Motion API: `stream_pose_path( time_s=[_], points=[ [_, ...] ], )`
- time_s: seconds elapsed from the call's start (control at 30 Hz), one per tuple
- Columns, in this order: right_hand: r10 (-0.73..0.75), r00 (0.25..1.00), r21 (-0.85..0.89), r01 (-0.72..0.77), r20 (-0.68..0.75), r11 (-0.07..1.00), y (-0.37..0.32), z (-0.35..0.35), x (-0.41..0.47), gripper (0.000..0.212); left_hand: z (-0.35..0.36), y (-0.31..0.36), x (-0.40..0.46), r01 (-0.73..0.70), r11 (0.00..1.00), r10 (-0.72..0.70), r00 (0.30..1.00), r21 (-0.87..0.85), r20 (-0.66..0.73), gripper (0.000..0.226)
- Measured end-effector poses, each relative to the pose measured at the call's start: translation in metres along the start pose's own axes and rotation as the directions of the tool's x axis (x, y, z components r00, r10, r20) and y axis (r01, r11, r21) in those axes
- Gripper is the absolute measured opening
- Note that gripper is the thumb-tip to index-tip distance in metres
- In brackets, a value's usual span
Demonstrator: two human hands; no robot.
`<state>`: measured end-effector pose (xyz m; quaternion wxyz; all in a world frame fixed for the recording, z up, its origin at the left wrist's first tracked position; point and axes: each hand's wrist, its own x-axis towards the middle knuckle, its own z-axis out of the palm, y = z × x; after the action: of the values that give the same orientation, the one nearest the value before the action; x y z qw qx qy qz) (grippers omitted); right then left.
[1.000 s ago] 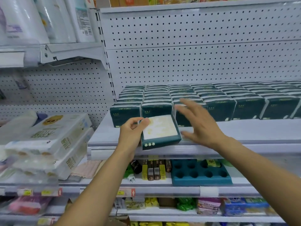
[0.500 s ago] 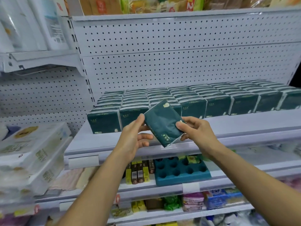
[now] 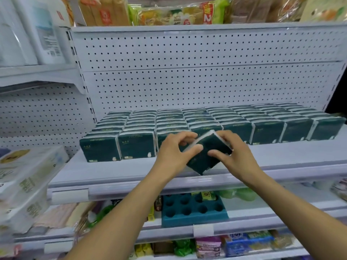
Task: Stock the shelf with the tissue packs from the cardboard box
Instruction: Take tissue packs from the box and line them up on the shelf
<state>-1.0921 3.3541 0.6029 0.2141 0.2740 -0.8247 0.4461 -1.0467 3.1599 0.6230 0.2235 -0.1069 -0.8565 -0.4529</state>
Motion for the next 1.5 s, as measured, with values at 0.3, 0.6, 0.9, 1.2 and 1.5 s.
stream_pose_path(
  time_s=[0.3,0.6,0.9,1.2,1.5],
  points=[
    [0.374,0.922,0.124,-0.361,-0.103,0.924,0.069,-0.004,0.018,0.023,-0.016,-0.068,0.031,-0.050,0.827,0.084,0.996,0.559,-0.035,0.049],
    [0.328,0.936,-0.100,-0.341,-0.127,0.935,0.072,0.016,0.039,0.046,-0.012,-0.076,0.050,-0.104,0.592,0.144,0.989,0.799,0.022,0.056],
    [0.296,0.947,-0.314,-0.319,-0.121,0.894,0.071,0.016,0.049,0.055,-0.009,-0.077,0.051,-0.084,0.580,0.131,0.991,0.810,0.009,0.053],
    [-0.189,0.969,-0.538,0.075,-0.160,0.839,0.054,0.006,0.025,0.059,-0.003,-0.054,0.023,-0.050,0.599,0.234,0.965,0.799,-0.115,0.065],
    [-0.386,0.922,-0.386,0.354,-0.006,0.852,0.014,0.028,-0.039,0.055,0.008,-0.035,-0.081,0.070,0.686,0.148,0.961,0.724,-0.233,0.069]
  ],
)
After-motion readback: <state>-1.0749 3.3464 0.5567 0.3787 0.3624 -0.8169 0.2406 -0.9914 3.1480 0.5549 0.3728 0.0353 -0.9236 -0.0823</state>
